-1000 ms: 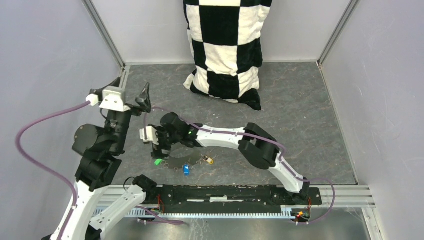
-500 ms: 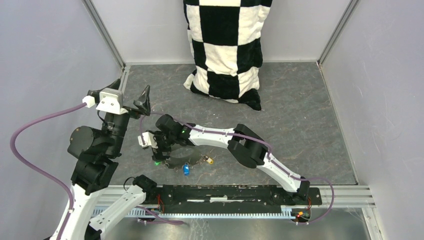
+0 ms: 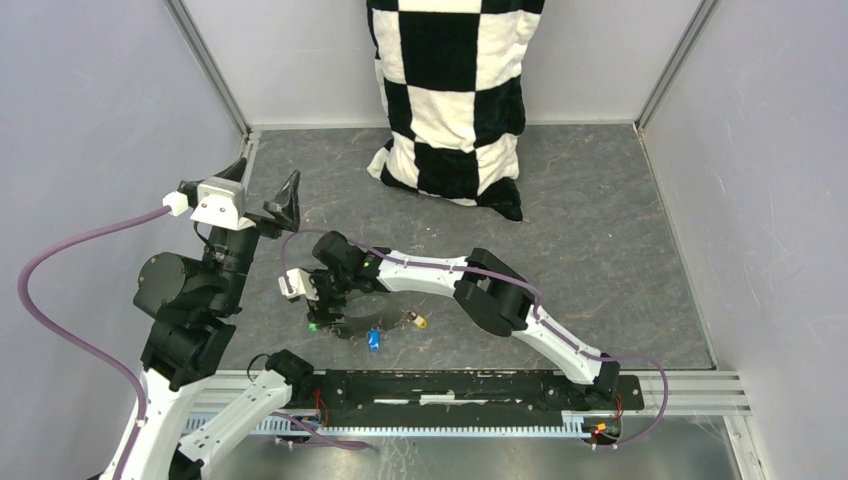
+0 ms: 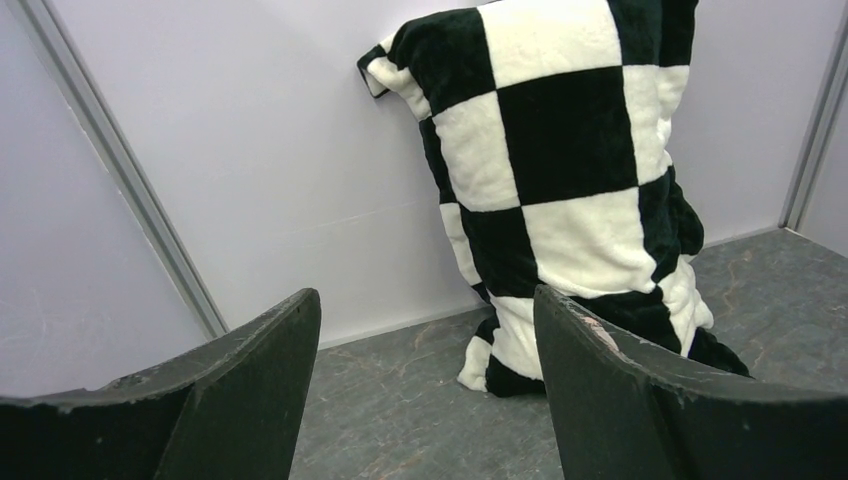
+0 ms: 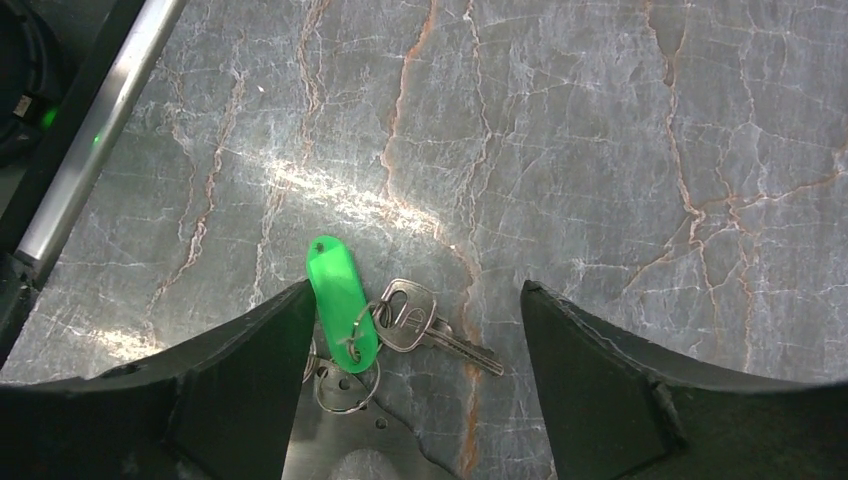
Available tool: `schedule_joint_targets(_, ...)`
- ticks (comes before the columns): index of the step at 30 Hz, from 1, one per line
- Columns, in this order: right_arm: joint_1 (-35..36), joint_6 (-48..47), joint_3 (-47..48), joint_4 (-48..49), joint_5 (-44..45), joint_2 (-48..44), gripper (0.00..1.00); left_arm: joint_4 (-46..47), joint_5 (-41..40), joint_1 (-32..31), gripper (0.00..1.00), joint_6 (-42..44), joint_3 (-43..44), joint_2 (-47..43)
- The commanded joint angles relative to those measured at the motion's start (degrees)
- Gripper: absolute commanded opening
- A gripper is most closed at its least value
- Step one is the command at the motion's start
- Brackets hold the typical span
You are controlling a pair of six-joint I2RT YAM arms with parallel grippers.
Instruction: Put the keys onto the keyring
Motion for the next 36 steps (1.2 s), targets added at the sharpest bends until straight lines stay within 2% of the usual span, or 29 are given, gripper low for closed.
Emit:
schedule_joint_targets(1, -0.05, 1.12, 2.35, 0.06, -0.92, 1.47, 0.80, 0.81, 0.77, -0.10, 0.83, -0.91, 1.17, -0.07)
schedule_joint_targets(3, -0.06, 1.87, 2.56, 0.03, -0.96, 1.66, 0.75, 1.12, 0.68, -0.12, 0.82, -0.73, 1.24, -0.15)
schedule_joint_targets(7, -0.12, 3.04, 2.74, -0.23, -0.53, 1.61, 0.61, 1.59, 0.67, -0.12, 0.80, -0.44, 1.82, -0.06)
schedule_joint_targets(11, -0.05, 4.53, 1.48, 1.54, -0.37, 0.86, 0.32, 1.63, 0.85, -0.13, 0.80, -0.26, 2.08, -0.15)
schedule_joint_targets(12, -0.01, 4.74, 0.96, 2.17, -0.31, 0.36, 0.28, 1.58, 0.85, -0.12, 0.79, -0.17, 2.15, -0.18)
schedule_joint_targets(15, -0.11, 5.50, -0.57, 4.08, -0.25, -0.66, 0.25, 1.68, 0.93, -0.12, 0.79, 0.14, 2.40, -0.25)
schedule_joint_targets(22, -0.68, 8.86, -3.34, 9.87, -0.11, -4.15, 0.00, 1.59, 1.68, -0.13, 0.79, 0.42, 2.42, -0.56)
schedule_joint_targets(30, -4.28, 17.71, -21.34, 30.51, 0.91, -19.77, 0.00, 1.27, 2.17, -0.13, 0.79, 0.20, 1.82, -1.17)
schedule_joint_targets(36, -5.72, 21.36, -30.59, 39.52, 4.71, -30.05, 0.00, 1.17, 2.48, -0.12, 0.78, -0.26, 1.96, -1.22)
